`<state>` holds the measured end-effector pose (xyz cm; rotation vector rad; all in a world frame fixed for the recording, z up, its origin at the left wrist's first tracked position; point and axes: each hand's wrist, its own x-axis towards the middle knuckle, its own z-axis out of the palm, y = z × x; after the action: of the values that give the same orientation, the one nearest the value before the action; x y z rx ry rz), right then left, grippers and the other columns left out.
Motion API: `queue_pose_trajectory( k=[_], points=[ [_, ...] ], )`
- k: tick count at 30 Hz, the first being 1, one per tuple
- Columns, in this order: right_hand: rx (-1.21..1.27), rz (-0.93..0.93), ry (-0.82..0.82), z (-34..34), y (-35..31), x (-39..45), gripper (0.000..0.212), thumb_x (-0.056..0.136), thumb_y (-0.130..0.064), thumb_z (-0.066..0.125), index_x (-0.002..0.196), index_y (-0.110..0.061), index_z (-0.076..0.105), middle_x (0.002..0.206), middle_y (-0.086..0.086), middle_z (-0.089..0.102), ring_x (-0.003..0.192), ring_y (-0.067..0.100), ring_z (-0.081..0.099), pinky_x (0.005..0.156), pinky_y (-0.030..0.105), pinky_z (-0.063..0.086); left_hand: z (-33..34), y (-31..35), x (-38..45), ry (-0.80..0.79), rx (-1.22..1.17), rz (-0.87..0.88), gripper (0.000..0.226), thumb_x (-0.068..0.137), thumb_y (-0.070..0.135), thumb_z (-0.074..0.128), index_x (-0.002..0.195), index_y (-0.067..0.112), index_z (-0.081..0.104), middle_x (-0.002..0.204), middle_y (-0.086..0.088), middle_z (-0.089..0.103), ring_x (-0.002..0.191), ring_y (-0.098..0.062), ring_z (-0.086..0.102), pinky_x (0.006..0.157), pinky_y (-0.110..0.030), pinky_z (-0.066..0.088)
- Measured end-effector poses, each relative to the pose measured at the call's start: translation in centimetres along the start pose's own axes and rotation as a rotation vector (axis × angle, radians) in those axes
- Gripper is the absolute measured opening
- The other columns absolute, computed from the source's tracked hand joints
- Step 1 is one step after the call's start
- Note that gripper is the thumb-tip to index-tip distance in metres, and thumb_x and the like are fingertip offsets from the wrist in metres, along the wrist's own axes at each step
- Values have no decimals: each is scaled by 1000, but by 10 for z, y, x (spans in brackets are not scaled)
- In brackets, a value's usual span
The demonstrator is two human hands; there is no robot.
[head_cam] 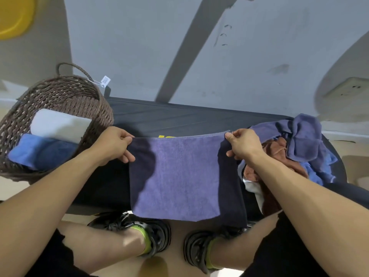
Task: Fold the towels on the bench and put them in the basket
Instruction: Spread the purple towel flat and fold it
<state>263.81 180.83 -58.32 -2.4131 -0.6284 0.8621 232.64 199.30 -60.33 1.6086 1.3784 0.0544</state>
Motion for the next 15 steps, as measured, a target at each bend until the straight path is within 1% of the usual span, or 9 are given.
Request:
queue_pose_trajectory(
  k=[2, 3, 4, 5, 6, 8, 11, 14, 15],
  points=[
    [2, 35, -19, 5, -1, 7, 26, 100, -38, 53, 87, -17, 59, 49, 1, 67, 33, 12, 53, 46, 22, 41, 5, 4, 9, -3, -65, -41, 23, 105, 13, 36, 95, 16, 56, 59, -21, 69, 47, -30, 68, 39, -25, 50],
    [7, 52, -23, 8, -2, 12, 26, 100, -38, 53, 86, -17, 60, 49, 1, 67, 32, 11, 53, 45, 21, 41, 7, 7, 15, 9, -107, -58, 24, 105, 13, 34, 95, 14, 56, 59, -22, 69, 49, -31, 69, 40, -25, 51],
    [25, 69, -24, 10, -3, 17, 25, 100, -37, 53, 87, -17, 60, 49, 1, 67, 35, 11, 57, 44, 22, 44, 8, 10, 21, 31, -154, -68, 23, 105, 12, 35, 96, 12, 56, 60, -22, 69, 50, -30, 69, 41, -25, 52],
    [73, 94, -22, 12, -3, 22, 23, 100, -35, 55, 88, -15, 61, 49, 2, 67, 41, 14, 63, 46, 25, 51, 9, 14, 29, 63, -194, -73, 21, 105, 13, 38, 95, 9, 56, 63, -21, 68, 50, -28, 70, 42, -25, 52],
    [147, 123, -19, 14, -3, 27, 21, 99, -32, 57, 90, -13, 62, 52, 4, 68, 49, 19, 69, 52, 31, 58, 9, 17, 36, 101, -220, -73, 18, 104, 14, 43, 94, 8, 57, 66, -19, 68, 50, -26, 70, 42, -25, 53],
    [298, 177, -3, 17, -3, 37, 19, 98, -27, 60, 94, -9, 63, 61, 8, 71, 60, 26, 73, 67, 40, 63, 10, 24, 50, 161, -243, -54, 12, 99, 13, 55, 89, 8, 60, 71, -15, 66, 49, -21, 69, 43, -24, 53],
    [409, 179, 22, 18, -2, 45, 15, 93, -20, 64, 83, -8, 64, 65, 5, 71, 67, 24, 75, 77, 43, 62, 15, 34, 67, 188, -222, -11, 13, 91, 6, 66, 80, 11, 61, 73, -11, 65, 46, -12, 65, 47, -23, 55],
    [380, 108, -11, 19, -2, 48, 16, 82, -12, 68, 67, -12, 64, 64, 3, 69, 71, 22, 71, 82, 42, 61, 23, 43, 79, 235, -254, -17, 14, 92, 5, 64, 79, 10, 60, 71, -8, 62, 39, -5, 60, 43, -17, 52],
    [354, 91, -14, 18, -2, 46, 10, 79, -13, 69, 70, -14, 65, 69, 4, 69, 73, 23, 68, 80, 39, 60, 24, 46, 81, 251, -266, -18, 15, 92, 5, 63, 79, 10, 60, 71, -8, 61, 39, -6, 60, 43, -17, 52]
  ],
)
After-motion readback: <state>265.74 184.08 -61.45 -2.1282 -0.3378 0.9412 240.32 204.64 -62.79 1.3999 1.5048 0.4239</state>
